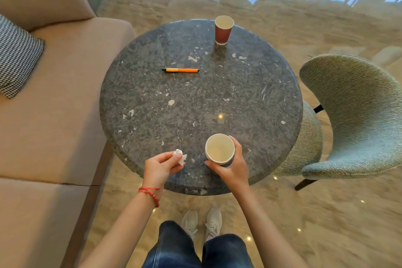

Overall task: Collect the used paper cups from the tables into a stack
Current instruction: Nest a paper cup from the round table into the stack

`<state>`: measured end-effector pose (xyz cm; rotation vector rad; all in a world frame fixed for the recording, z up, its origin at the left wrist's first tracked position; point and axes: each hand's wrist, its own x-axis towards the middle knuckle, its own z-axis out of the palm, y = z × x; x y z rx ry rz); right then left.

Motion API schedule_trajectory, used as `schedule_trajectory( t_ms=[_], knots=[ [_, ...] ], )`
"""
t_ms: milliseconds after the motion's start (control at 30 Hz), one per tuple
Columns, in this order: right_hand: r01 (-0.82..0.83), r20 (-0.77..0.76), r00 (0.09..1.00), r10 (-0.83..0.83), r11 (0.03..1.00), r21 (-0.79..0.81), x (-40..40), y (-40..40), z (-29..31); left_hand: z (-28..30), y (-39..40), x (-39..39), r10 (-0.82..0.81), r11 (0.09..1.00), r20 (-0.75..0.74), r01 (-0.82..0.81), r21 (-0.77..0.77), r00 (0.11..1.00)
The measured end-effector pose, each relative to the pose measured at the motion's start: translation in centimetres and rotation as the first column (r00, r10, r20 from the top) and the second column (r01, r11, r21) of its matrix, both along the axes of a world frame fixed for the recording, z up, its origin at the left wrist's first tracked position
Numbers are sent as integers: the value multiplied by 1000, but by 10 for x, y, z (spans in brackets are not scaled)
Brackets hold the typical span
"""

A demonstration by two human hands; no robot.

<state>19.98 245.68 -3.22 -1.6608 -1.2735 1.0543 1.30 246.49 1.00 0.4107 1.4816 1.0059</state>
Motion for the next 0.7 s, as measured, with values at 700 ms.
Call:
schedule_trajectory(
  t_ms=[700],
  knots=[
    [322,-133,940,-315,946,32,30,-48,23,3,6,42,-321,947,-25,321,-2,947]
  ],
)
